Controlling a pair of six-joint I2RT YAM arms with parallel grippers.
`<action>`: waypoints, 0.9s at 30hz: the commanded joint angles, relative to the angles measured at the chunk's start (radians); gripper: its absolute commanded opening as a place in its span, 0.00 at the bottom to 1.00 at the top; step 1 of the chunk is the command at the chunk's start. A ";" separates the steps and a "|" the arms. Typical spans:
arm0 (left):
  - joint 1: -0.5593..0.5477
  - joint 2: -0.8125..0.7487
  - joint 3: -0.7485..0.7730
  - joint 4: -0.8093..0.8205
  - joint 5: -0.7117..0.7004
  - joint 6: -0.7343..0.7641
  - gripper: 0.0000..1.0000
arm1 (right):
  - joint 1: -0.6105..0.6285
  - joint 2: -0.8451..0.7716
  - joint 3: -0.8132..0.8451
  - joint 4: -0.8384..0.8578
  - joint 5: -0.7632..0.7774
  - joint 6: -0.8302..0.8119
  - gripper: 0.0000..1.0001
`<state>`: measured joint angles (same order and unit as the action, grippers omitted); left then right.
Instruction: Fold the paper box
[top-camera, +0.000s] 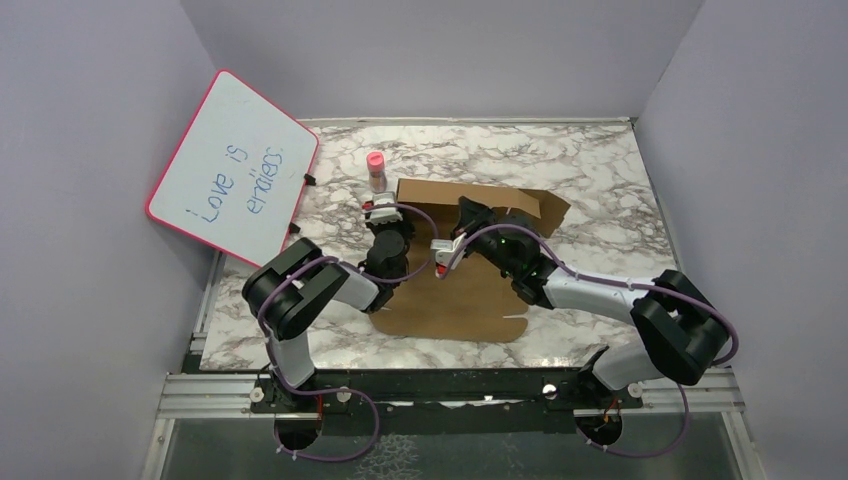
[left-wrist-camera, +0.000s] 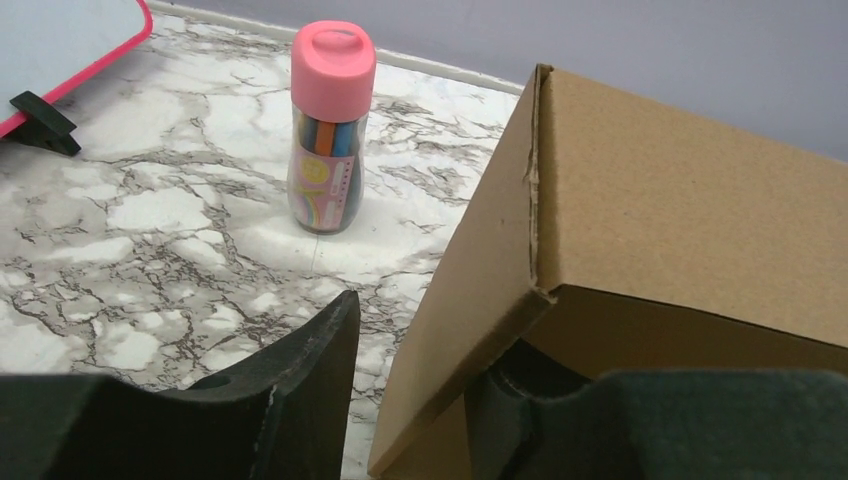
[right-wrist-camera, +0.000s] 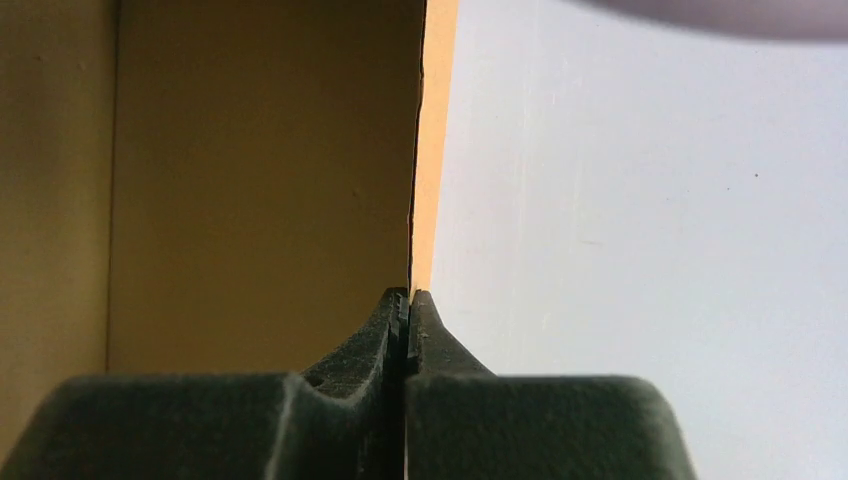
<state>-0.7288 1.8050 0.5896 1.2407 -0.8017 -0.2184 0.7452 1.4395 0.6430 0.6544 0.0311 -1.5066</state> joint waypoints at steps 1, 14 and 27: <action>0.023 -0.059 -0.021 -0.018 0.019 -0.033 0.44 | -0.004 -0.016 0.022 -0.081 -0.007 0.051 0.05; 0.031 -0.233 -0.105 -0.233 0.130 -0.105 0.69 | -0.004 -0.131 0.100 -0.173 -0.095 0.293 0.30; 0.035 -0.586 -0.222 -0.576 0.323 -0.237 0.82 | -0.004 -0.189 0.121 -0.255 -0.123 0.546 0.50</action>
<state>-0.6979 1.2911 0.3885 0.8036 -0.5835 -0.4076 0.7441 1.2610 0.7258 0.4305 -0.0483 -1.0512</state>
